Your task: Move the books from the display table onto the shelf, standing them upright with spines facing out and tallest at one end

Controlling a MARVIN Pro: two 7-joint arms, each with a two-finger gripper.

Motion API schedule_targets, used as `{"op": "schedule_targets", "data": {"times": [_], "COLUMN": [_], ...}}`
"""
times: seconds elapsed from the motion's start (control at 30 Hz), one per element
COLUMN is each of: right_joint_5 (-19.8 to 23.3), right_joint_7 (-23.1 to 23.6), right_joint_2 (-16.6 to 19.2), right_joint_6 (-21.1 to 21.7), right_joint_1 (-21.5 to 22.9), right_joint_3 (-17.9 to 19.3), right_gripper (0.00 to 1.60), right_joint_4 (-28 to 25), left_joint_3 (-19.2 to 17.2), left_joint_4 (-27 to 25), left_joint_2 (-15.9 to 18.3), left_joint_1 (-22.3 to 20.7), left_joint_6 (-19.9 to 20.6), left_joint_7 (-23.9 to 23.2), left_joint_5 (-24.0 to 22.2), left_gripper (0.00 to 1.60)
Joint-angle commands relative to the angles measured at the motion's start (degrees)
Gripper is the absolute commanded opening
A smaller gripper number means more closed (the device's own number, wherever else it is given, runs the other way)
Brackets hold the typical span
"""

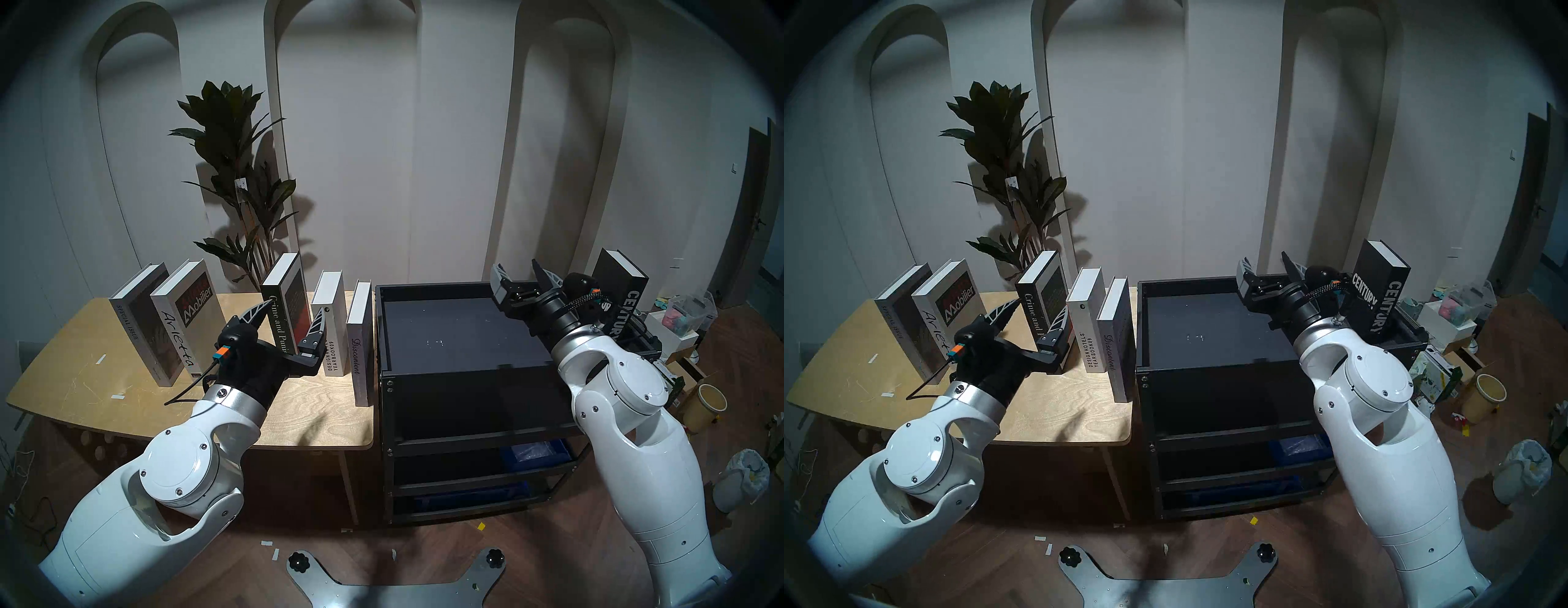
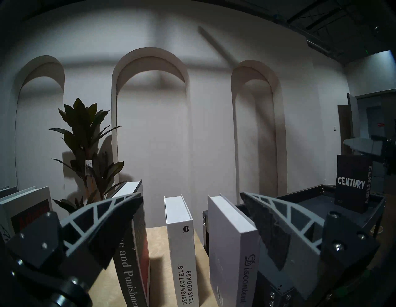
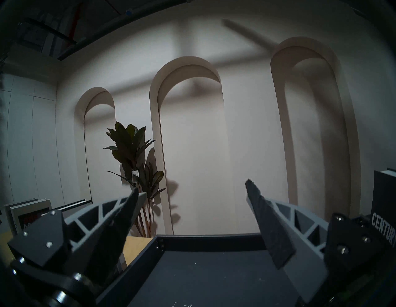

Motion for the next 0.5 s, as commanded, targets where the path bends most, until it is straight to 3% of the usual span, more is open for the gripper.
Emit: {"op": "schedule_targets", "data": {"times": [0.0,0.23,0.33,0.47], "right_joint_5": [-0.72,-2.9,-6.48,-7.91], "right_joint_7": [0.52,-0.98,-3.05,-3.67], "right_joint_2": [-0.45,-1.38,-2.72,-3.73], "right_joint_6": [-1.87,-2.96,-4.21,-4.28], "right_joint_1": [1.19,1.77,2.06,2.34], "right_joint_3": [-0.56,-1.73,-4.95,-8.07], "right_gripper": [1.6,1.6,1.6,1.6], "right_joint_4": [-0.29,-2.67,-6.19,-8.23], "left_joint_3": [-0.18,-3.83,-7.79,-11.62], "left_joint_4": [-0.42,-1.48,-1.15,-0.29], "left_joint_2": [-0.17,0.67,1.75,2.24], "left_joint_1": [-2.45,0.45,3.02,4.97], "left_joint_6": [-1.08,-2.87,-3.54,-4.23], "left_joint_7": [-0.78,-0.82,0.48,1.6], "left_joint_5": [1.04,-1.25,-1.52,-2.13], "left_gripper": [1.6,1.6,1.6,1.6]}}
